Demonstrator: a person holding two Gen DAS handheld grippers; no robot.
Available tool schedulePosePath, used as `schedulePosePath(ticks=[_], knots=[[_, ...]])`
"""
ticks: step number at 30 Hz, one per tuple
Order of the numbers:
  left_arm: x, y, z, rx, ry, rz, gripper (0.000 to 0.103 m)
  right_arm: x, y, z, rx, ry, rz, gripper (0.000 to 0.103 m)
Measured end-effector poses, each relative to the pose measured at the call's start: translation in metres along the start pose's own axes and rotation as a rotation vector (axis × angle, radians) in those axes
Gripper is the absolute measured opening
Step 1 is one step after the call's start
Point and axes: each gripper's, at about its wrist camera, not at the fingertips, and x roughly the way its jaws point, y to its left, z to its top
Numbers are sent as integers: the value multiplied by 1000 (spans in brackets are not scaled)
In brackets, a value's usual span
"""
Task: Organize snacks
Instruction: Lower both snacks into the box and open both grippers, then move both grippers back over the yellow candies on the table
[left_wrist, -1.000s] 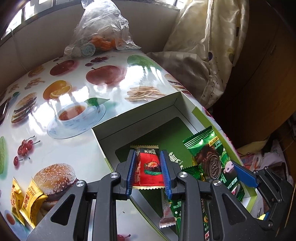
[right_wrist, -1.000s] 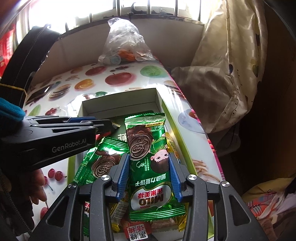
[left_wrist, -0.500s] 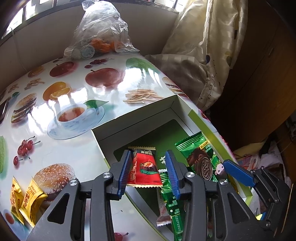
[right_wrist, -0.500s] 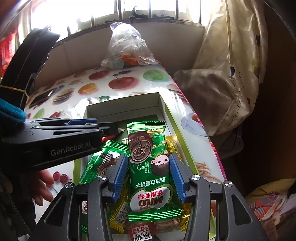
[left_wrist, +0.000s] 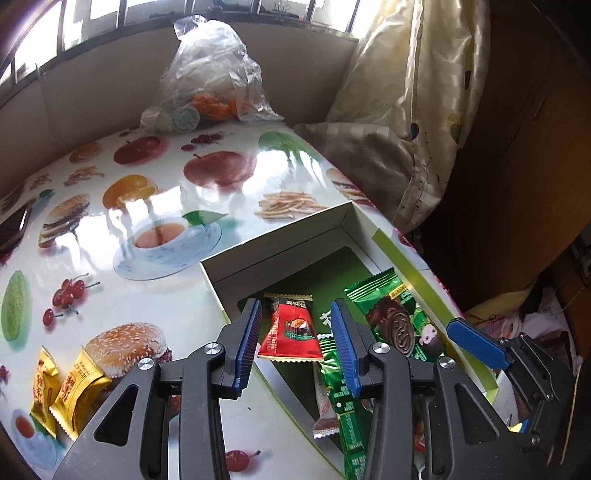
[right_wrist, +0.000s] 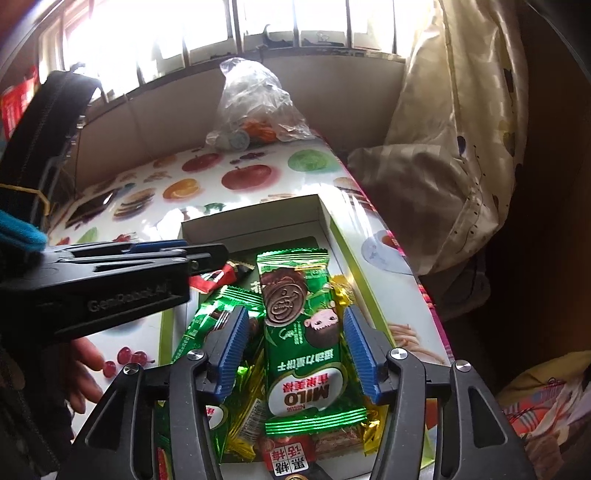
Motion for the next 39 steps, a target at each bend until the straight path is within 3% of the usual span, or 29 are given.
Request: schedulePosePath(ticks=[17, 39], knots=[[-55, -13, -16, 55, -142, 65, 41, -29, -11, -10, 81, -56, -20, 54], [-95, 23, -43, -12, -182, 121, 41, -46, 33, -4, 50, -89, 44, 55]])
